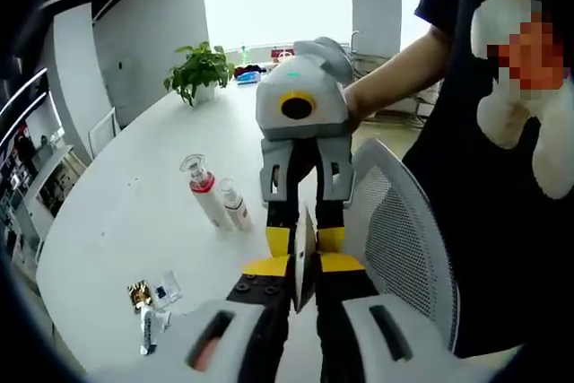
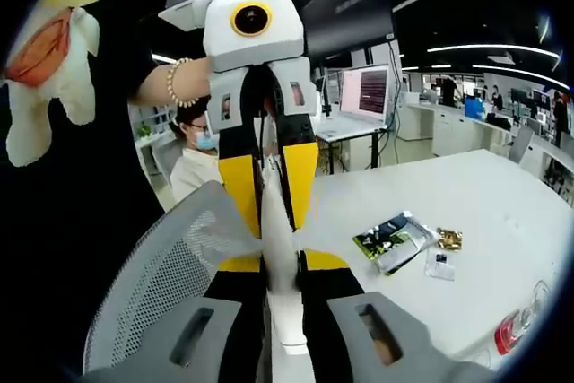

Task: Arrange the skincare products in the storage area until every visible bottle or jar stands upright without overlapping.

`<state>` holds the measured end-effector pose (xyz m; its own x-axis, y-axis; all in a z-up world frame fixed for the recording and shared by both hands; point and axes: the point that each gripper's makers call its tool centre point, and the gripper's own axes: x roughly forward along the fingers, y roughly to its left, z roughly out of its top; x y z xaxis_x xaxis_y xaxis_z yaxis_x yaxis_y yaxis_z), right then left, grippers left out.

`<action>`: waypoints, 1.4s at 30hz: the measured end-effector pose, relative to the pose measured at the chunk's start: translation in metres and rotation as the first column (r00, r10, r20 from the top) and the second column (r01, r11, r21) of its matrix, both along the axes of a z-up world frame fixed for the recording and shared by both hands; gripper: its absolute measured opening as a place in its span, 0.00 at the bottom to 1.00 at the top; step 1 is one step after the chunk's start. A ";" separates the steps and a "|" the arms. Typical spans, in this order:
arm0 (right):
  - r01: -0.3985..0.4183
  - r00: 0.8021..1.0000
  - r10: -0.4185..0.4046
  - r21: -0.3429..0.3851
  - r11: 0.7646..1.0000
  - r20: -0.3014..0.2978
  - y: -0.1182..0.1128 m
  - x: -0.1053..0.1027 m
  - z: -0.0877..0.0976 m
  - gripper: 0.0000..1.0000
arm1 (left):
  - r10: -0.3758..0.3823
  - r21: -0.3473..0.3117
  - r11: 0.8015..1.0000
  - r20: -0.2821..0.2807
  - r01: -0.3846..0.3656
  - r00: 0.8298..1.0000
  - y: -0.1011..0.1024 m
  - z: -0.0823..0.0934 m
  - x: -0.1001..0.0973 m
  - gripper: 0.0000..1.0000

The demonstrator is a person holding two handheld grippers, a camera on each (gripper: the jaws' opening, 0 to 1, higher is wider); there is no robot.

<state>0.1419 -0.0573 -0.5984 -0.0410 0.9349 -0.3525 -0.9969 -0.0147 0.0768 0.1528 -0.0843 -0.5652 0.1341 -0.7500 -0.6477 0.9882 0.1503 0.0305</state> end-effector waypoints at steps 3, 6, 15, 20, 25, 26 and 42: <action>0.004 1.000 -0.004 0.012 1.000 -0.015 -0.003 -0.001 0.002 0.15 | 0.006 -0.022 1.000 -0.030 -0.006 1.000 -0.002 0.003 0.000 0.12; 0.040 0.999 -0.039 0.033 0.999 -0.029 -0.003 0.002 0.002 0.17 | 0.008 -0.031 0.999 -0.042 -0.009 0.999 -0.006 0.004 0.001 0.12; 0.098 0.993 -0.096 0.041 0.994 -0.062 -0.003 0.003 -0.012 0.20 | -0.002 -0.063 0.998 -0.054 -0.001 0.999 -0.015 0.015 0.004 0.11; 0.135 0.987 -0.130 0.045 0.990 -0.092 -0.004 0.007 -0.020 0.21 | 0.012 -0.101 0.995 -0.066 -0.019 0.998 -0.015 0.023 0.007 0.11; 0.155 0.984 -0.150 0.043 0.987 -0.097 -0.002 0.009 -0.025 0.21 | 0.027 -0.141 0.989 -0.077 -0.038 0.997 -0.017 0.028 0.010 0.11; 0.155 0.984 -0.150 0.043 0.987 -0.095 -0.002 0.010 -0.025 0.20 | 0.028 -0.144 0.989 -0.079 -0.039 0.997 -0.017 0.028 0.010 0.11; 0.146 0.987 -0.148 -0.048 0.988 -0.058 -0.016 0.012 -0.033 0.14 | -0.078 0.077 0.994 0.000 0.078 0.997 -0.011 -0.009 0.009 0.23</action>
<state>0.1537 -0.0737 -0.6311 0.0730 0.9163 -0.3938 -0.9814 0.1362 0.1350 0.1616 -0.0951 -0.5746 0.0793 -0.7062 -0.7036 0.9967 0.0702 0.0419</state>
